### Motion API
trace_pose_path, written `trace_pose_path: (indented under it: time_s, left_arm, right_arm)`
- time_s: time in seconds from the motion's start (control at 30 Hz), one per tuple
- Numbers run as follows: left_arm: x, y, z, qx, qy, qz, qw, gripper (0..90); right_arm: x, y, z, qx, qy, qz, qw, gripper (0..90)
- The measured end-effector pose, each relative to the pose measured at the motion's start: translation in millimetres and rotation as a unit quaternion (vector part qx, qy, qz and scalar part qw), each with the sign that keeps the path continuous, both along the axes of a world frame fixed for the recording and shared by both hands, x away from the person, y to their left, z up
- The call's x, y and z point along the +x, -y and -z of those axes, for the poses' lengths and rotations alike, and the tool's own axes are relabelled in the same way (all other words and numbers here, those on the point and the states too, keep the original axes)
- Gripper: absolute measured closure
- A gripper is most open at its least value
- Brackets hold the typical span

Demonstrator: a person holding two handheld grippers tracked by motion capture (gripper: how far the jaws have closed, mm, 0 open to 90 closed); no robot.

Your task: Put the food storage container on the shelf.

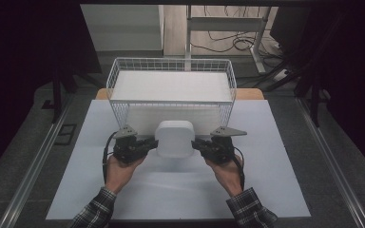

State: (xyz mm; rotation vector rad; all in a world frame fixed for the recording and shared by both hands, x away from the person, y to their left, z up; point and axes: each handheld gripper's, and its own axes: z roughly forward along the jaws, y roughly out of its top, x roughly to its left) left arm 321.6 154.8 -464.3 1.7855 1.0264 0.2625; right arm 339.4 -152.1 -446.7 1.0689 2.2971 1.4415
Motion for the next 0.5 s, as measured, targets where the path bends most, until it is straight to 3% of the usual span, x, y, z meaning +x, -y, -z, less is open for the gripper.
trace_pose_path:
  time_s: [0.27, 0.5]
  left_arm:
    - [24.2, 1.2, 1.4, 0.005, 0.001, -0.016, 0.9999, 78.6]
    - [40.7, 4.8, 15.5, 0.010, -0.014, -0.027, 0.9995, 78.4]
  right_arm:
    - [26.2, -4.5, 1.8, -0.002, 0.006, 0.010, 0.9999, 78.1]
    - [45.0, -7.9, 16.6, -0.012, -0.010, 0.021, 0.9997, 77.7]
